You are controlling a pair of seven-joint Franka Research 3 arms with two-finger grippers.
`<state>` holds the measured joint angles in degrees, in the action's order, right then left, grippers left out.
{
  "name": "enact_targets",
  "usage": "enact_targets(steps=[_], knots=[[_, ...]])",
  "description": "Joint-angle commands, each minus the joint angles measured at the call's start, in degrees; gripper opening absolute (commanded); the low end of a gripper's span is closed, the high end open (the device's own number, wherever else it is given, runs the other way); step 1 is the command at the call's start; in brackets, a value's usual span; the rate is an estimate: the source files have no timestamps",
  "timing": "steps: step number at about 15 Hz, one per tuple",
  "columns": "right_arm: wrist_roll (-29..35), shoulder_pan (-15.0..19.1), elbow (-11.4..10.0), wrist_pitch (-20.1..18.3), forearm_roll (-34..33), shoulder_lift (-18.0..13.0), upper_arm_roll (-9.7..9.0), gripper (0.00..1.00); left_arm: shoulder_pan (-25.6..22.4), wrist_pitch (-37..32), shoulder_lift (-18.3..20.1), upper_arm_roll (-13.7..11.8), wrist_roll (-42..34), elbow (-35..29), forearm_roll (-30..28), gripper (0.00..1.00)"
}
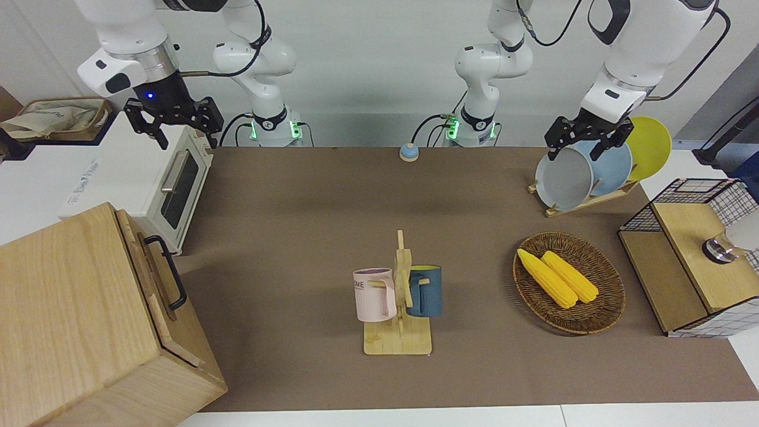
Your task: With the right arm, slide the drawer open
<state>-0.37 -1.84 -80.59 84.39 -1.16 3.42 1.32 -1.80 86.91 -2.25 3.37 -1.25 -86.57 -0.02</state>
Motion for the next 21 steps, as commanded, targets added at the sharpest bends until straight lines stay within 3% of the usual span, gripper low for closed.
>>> enact_targets(steps=[1,14,18,21], knots=[[1.69,1.39,1.31,0.42,-0.33,2.28,-0.53,0.987,-0.31,-1.13,-0.65,0.40,-0.51,1.40,0.98,0.99],[1.08,1.14,1.31,-1.25,-0.86,2.03,-0.44,0.987,-0.31,-1.13,-0.65,0.40,-0.51,1.40,0.98,0.99],[1.51,-0.35,1.31,-1.25,-6.38,1.94,-1.40,0.987,-0.31,-1.13,-0.65,0.40,-0.51,1.40,0.98,1.00],[2.65,-3.34,1.31,-1.16,-10.51,1.94,-1.41,0.987,-0.31,-1.13,-0.65,0.40,-0.51,1.40,0.98,0.99]])
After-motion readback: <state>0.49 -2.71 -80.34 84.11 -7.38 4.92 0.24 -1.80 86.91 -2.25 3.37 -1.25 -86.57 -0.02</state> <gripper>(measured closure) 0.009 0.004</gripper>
